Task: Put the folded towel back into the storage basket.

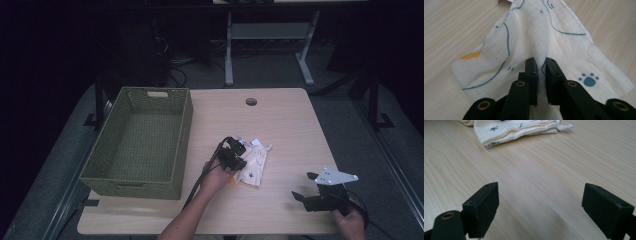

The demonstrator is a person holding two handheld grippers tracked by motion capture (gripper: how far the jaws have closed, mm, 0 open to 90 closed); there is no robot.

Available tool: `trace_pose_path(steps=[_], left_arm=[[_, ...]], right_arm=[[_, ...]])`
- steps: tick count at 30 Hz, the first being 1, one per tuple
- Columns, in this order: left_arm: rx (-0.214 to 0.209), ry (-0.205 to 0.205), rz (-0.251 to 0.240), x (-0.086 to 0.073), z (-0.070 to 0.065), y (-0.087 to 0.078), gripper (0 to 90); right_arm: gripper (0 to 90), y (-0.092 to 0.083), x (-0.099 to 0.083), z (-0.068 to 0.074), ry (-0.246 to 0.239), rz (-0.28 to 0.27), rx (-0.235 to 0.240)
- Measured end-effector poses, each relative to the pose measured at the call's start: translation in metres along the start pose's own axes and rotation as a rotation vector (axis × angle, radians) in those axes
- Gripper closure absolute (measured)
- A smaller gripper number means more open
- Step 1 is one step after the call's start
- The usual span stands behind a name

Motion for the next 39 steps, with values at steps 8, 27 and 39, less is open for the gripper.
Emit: trace_pose_path(steps=[8,27,39], left_arm=[[-0.064,-0.053,0.022,-0.004,0.006,-0.011,83.0],[-0.220,-0.191,-0.079,-0.001,0.023,-0.053,83.6],[-0.349,-0.255,-0.142,0.001,0.023,-0.079,83.4]], right_arm=[[13.6,0.000,0.000,-0.001,0.004,-0.007,0.001],[13.6,-0.003,0.000,-0.003,0.023,-0.026,-0.009],[13.6,-0.003,-0.002,-0.005,0.033,-0.028,-0.002]])
Point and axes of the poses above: each handheld gripper's, and its own axes: y roughly forward along the jaws, x roughly out of its top, z roughly to its left, the point moved 4 cm from there along y, roughly forward along the jaws, and after that the axes turned 7 degrees about -y, right-handed, at the moved point
